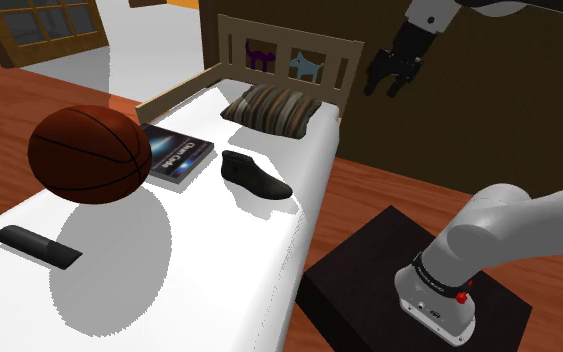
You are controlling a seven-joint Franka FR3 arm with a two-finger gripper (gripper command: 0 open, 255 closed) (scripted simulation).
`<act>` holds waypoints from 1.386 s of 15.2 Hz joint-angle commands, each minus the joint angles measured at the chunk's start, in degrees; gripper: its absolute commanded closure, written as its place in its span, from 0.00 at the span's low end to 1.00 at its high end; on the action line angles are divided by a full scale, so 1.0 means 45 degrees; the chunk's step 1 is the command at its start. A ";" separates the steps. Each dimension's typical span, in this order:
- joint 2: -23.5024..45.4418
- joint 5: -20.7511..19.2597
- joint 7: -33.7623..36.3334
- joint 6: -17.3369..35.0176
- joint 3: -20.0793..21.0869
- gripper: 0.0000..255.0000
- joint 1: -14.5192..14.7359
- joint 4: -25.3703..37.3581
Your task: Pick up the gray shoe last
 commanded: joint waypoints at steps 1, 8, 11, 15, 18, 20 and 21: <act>0.0000 0.0000 0.0000 0.0000 0.0000 0.00 0.0000 0.0000; 0.2319 0.0269 -0.0866 0.1826 0.0775 0.00 0.1047 0.0276; 0.3364 0.0330 -0.1217 0.2516 0.1129 0.00 0.1450 0.0537; 0.4784 0.0338 -0.1650 0.3342 0.1621 0.00 0.1946 0.1002; 0.5861 0.0274 -0.1938 0.3891 0.1999 0.00 0.2296 0.1429; 0.6581 0.0193 -0.2110 0.4224 0.2257 0.00 0.2518 0.1748; 0.6942 0.0140 -0.2190 0.4380 0.2385 0.00 0.2628 0.1916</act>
